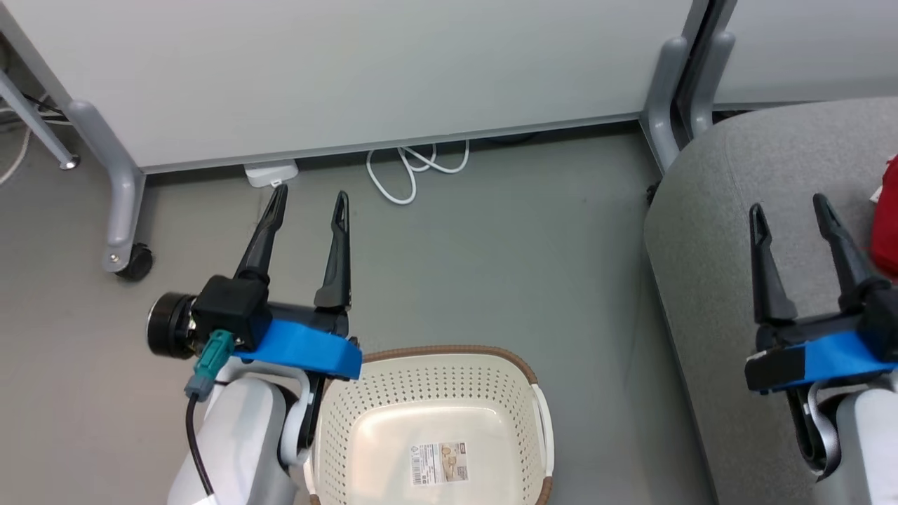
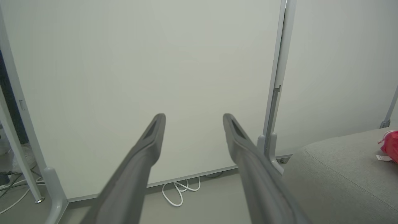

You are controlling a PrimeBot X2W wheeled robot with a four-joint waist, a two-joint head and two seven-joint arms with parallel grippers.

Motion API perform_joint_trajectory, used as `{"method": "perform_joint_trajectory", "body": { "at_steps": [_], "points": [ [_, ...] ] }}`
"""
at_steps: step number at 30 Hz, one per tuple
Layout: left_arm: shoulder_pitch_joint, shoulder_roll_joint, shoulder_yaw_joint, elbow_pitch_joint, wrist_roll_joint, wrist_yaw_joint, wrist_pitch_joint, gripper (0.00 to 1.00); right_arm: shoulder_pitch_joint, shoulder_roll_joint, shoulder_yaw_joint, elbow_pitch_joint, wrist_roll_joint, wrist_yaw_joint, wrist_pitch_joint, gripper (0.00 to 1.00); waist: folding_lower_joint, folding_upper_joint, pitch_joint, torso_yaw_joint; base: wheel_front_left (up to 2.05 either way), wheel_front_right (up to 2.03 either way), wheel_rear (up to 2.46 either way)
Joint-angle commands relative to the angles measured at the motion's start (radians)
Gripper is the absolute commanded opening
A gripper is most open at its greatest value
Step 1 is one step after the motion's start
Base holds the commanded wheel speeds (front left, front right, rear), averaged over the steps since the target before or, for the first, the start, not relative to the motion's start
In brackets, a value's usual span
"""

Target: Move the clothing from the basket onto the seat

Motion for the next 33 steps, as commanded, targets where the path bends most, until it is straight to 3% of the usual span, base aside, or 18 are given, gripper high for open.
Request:
{"method": "perform_joint_trajectory", "body": {
  "at_steps": [1, 18, 33],
  "points": [
    [0.016, -0.002, 0.005, 0.003, 0.005, -0.004, -0.002, 1.0, 0.026, 0.004, -0.001, 0.003, 0.006, 0.0, 0.0, 1.0, 0.0002, 0.0, -0.026, 0.021, 0.0, 0.0, 0.0],
    [0.229, -0.034, 0.148, -0.021, 0.072, -0.049, -0.002, 1.0, 0.22, 0.079, -0.03, 0.029, 0.022, 0.0, 0.0, 1.0, 0.0002, 0.0, -0.141, 0.062, 0.0, 0.0, 0.0],
    [0.301, -0.04, 0.179, -0.021, 0.091, -0.069, -0.002, 1.0, 0.29, 0.113, -0.052, 0.053, 0.037, 0.0, 0.0, 1.0, 0.0002, 0.0, -0.18, 0.075, 0.0, 0.0, 0.0]
  ]
}}
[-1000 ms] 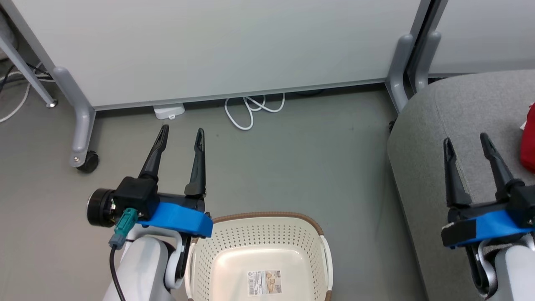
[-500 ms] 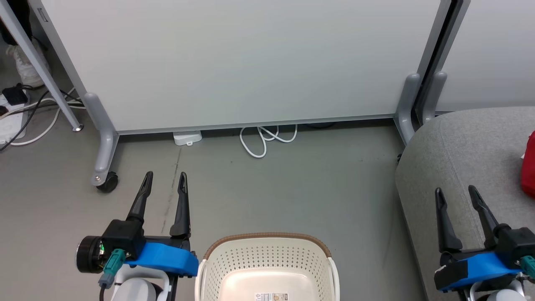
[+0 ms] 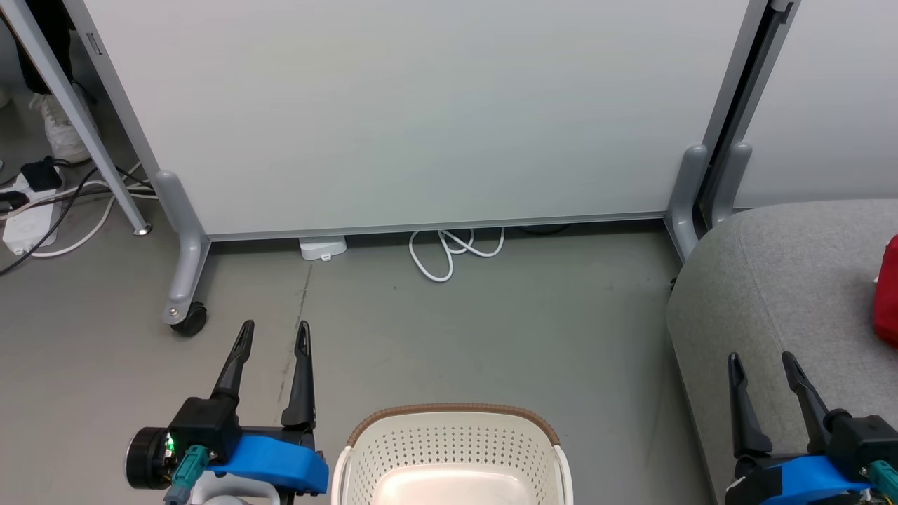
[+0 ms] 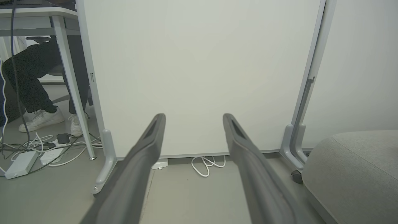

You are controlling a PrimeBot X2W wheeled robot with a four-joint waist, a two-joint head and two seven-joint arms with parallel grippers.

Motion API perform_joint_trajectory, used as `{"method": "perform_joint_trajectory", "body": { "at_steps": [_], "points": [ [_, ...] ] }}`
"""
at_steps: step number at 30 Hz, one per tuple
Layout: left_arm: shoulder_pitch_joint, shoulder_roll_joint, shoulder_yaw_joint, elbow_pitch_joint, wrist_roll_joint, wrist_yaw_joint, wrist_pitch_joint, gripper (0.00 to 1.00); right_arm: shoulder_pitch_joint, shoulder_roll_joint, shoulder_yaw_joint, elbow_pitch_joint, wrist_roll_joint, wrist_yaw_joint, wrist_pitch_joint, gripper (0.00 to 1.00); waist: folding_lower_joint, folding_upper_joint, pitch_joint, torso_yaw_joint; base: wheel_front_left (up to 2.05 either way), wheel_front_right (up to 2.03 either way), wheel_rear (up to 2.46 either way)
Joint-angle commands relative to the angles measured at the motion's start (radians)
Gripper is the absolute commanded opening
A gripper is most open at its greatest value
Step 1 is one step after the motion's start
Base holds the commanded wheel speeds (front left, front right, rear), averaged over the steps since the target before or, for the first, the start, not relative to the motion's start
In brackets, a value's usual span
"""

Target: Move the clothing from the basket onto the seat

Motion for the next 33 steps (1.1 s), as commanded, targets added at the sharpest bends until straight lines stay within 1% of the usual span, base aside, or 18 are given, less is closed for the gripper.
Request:
{"method": "perform_joint_trajectory", "body": {
  "at_steps": [1, 9, 22, 23, 28, 30, 33],
  "points": [
    [0.012, -0.002, 0.007, 0.002, 0.005, -0.002, -0.002, 1.0, 0.021, 0.005, -0.002, 0.004, 0.003, 0.0, 0.0, 1.0, 0.0001, -0.0001, -0.006, 0.0, 0.0, 0.0, 0.0],
    [0.038, -0.002, 0.008, 0.007, -0.008, -0.003, -0.002, 1.0, 0.027, 0.01, -0.003, 0.017, 0.009, 0.0, 0.0, 1.0, 0.0001, -0.0001, -0.024, -0.003, 0.0, 0.0, 0.0],
    [0.05, -0.002, 0.004, 0.018, -0.02, 0.007, -0.003, 1.0, 0.028, 0.012, -0.002, 0.032, 0.02, 0.0, 0.0, 1.0, 0.0001, -0.0001, -0.036, -0.007, 0.0, 0.0, 0.0],
    [0.04, -0.001, 0.0, 0.019, -0.019, 0.006, 0.0, 0.0, 0.017, 0.01, -0.001, 0.032, 0.018, 0.0, 0.0, 0.0, 0.0001, -0.0001, -0.036, -0.007, 0.0, 0.0, 0.0],
    [0.066, -0.001, -0.002, 0.053, -0.021, 0.006, 0.007, 0.0, 0.022, 0.016, -0.001, 0.07, 0.02, 0.0, 0.005, 0.0, 0.0001, -0.0001, -0.037, -0.007, 0.0, 0.0, 0.0],
    [0.072, -0.001, 0.002, 0.063, -0.041, 0.005, 0.014, 0.0, 0.018, 0.018, -0.005, 0.083, 0.04, 0.0, 0.016, 0.0, 0.0001, -0.0001, -0.036, -0.008, 0.0, 0.0, 0.0],
    [0.065, -0.001, 0.014, 0.062, -0.102, 0.004, 0.031, 0.0, 0.008, 0.018, -0.009, 0.084, 0.102, 0.0, 0.037, 0.0, 0.0001, -0.0001, -0.034, -0.01, 0.0, 0.0, 0.0]
  ]
}}
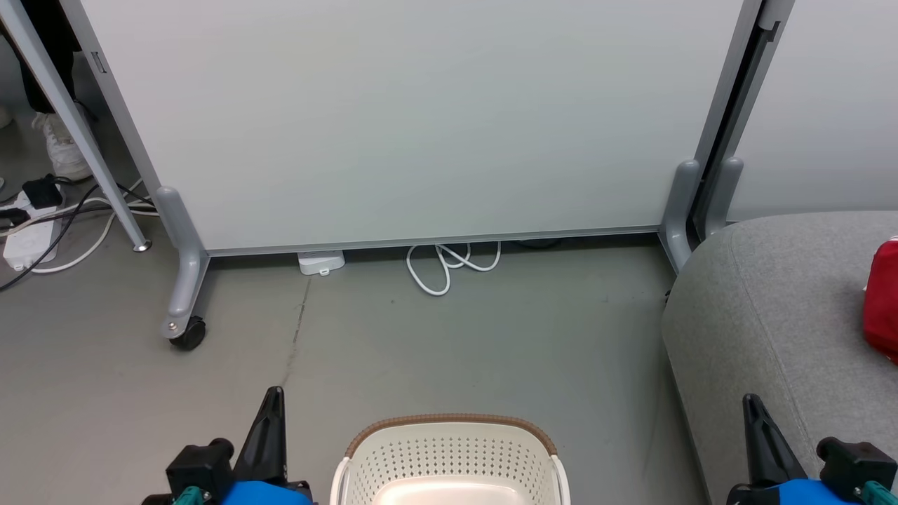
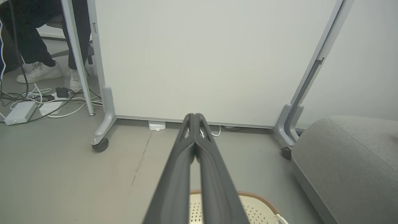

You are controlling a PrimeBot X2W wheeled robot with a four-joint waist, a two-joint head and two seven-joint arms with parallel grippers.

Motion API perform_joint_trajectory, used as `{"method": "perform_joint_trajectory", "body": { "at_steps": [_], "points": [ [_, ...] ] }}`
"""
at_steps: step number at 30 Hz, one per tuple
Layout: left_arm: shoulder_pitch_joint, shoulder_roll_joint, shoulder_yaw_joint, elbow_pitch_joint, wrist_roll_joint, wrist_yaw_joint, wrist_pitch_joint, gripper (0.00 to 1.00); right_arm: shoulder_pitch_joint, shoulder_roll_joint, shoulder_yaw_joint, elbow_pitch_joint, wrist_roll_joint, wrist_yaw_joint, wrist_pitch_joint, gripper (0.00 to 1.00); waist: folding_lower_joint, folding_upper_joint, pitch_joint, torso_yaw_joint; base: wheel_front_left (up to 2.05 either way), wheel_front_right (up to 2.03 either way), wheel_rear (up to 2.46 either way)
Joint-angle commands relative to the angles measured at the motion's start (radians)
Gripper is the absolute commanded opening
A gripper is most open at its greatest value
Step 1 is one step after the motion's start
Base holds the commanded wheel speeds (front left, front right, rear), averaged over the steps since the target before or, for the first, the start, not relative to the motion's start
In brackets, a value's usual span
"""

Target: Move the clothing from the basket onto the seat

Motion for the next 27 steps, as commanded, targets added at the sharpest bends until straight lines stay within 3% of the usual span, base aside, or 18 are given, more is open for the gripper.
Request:
{"method": "perform_joint_trajectory", "body": {
  "at_steps": [1, 27],
  "points": [
    [-0.026, 0.0, 0.015, -0.018, -0.047, -0.003, 0.011, 0.0, -0.022, -0.005, -0.005, -0.014, 0.051, 0.0, 0.013, 0.0, 0.0, 0.0, 0.001, -0.001, 0.0, 0.0, 0.0],
    [-0.058, 0.0, 0.08, -0.052, -0.487, -0.015, 0.121, 0.0, -0.054, -0.008, 0.013, -0.051, 0.516, 0.0, 0.118, 0.0, 0.0, 0.0, 0.017, -0.021, 0.0, 0.0, 0.0]
  ]
}}
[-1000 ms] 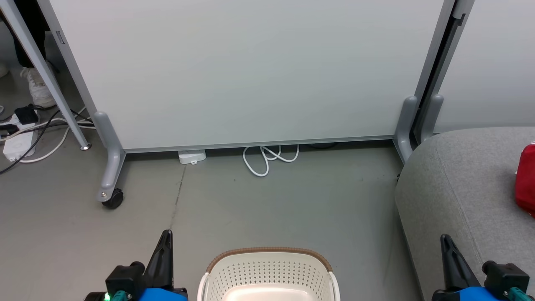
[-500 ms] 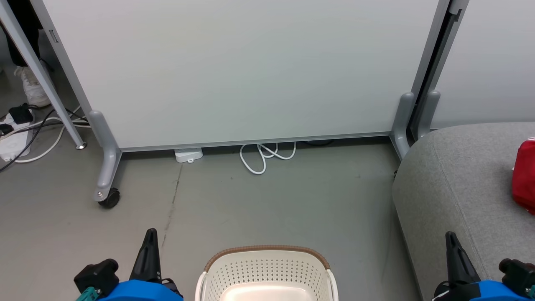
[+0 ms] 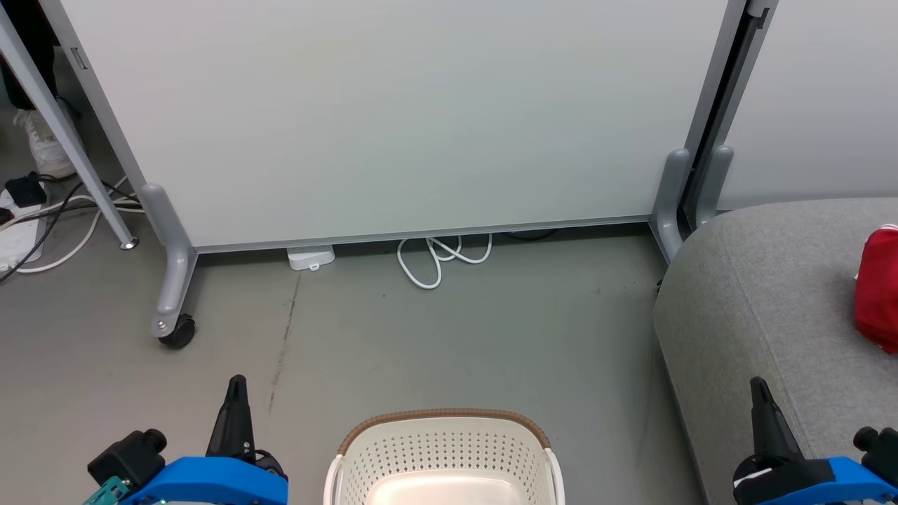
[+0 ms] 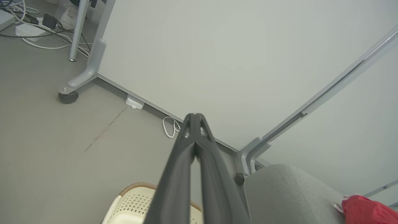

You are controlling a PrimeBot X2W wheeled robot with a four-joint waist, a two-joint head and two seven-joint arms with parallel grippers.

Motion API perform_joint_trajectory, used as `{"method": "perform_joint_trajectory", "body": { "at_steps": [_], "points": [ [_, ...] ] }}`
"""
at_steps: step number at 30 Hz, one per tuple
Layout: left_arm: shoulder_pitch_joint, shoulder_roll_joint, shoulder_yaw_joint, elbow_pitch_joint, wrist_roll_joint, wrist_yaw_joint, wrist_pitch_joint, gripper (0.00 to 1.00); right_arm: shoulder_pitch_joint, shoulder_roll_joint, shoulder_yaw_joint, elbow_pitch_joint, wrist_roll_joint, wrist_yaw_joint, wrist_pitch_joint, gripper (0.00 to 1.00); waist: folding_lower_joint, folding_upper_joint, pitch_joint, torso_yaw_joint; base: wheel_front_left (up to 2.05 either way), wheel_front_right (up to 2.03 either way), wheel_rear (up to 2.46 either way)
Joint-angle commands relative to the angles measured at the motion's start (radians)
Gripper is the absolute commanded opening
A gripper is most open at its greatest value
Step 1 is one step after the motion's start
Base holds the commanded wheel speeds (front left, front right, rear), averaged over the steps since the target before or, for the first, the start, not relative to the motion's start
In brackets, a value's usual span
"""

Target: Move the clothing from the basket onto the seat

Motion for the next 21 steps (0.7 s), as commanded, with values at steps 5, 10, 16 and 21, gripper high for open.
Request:
{"method": "perform_joint_trajectory", "body": {
  "at_steps": [5, 10, 16, 21],
  "points": [
    [-0.039, 0.0, 0.021, -0.023, -0.097, -0.006, 0.024, 0.0, -0.035, -0.008, 0.002, -0.021, 0.104, 0.0, 0.025, 0.0, -0.0001, 0.0, 0.003, -0.004, 0.0, 0.0, 0.0],
    [-0.045, 0.0, 0.032, -0.028, -0.164, -0.008, 0.042, 0.0, -0.042, -0.008, 0.003, -0.026, 0.174, 0.0, 0.042, 0.0, -0.0001, 0.0, 0.006, -0.008, 0.0, 0.0, 0.0],
    [-0.05, 0.0, 0.044, -0.032, -0.24, -0.01, 0.061, 0.0, -0.048, -0.009, 0.005, -0.03, 0.254, 0.0, 0.062, 0.0, -0.0001, 0.0, 0.01, -0.013, 0.0, 0.0, 0.0],
    [-0.055, 0.0, 0.054, -0.037, -0.312, -0.012, 0.08, 0.0, -0.056, -0.009, 0.006, -0.034, 0.329, 0.0, 0.081, 0.0, -0.0001, 0.0, 0.014, -0.017, 0.0, 0.0, 0.0]
  ]
}}
